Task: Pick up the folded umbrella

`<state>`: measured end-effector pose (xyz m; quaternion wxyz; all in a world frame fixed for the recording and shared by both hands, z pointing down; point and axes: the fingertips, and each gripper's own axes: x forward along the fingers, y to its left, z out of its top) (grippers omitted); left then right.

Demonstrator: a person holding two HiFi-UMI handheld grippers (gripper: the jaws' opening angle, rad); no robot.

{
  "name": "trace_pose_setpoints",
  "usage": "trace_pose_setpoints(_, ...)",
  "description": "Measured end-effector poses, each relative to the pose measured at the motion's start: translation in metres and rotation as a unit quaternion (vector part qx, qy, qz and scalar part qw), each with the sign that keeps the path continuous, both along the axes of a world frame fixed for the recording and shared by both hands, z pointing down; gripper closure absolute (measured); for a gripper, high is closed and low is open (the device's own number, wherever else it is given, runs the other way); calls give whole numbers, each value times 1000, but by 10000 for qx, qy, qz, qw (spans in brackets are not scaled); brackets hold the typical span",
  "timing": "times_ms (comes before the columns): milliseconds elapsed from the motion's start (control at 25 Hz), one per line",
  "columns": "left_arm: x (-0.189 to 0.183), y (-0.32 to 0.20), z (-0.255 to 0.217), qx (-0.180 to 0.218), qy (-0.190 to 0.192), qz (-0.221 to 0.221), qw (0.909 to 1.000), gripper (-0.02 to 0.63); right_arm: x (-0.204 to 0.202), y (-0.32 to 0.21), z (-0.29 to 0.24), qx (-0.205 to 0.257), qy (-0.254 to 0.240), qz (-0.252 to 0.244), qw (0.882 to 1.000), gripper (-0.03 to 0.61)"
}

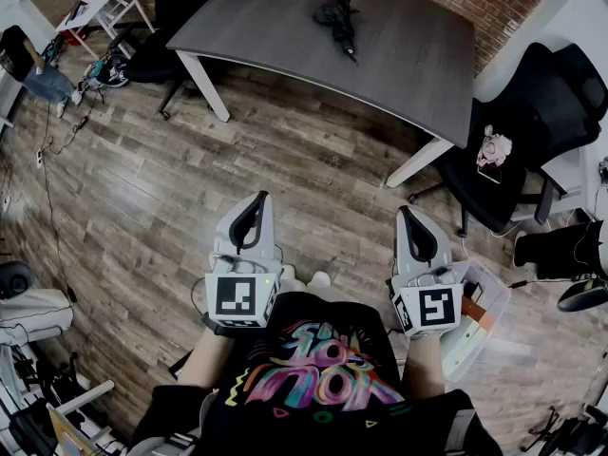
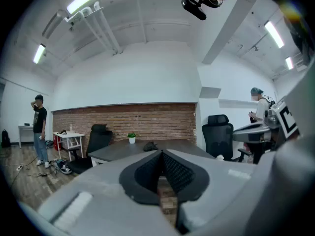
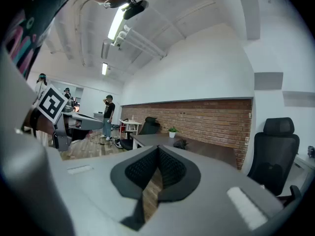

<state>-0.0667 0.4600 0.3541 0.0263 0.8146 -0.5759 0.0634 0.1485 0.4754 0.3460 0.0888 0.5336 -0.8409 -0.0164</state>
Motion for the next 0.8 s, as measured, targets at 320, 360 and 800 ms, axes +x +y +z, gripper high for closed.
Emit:
trace_pose_setpoints(320,11,16,0,26,-18,-187,9998,612,10,15,9,76,145,-161,9997,577)
trace_pose_setpoints(360,12,16,0,22,-23,-215,9998,614,11,16,11,65,155,-170,9997,577)
trace_pose_setpoints(800,1,-23,16,-71,-92,-240,9996,612,5,-25,27,-62,209,-84,9997,577)
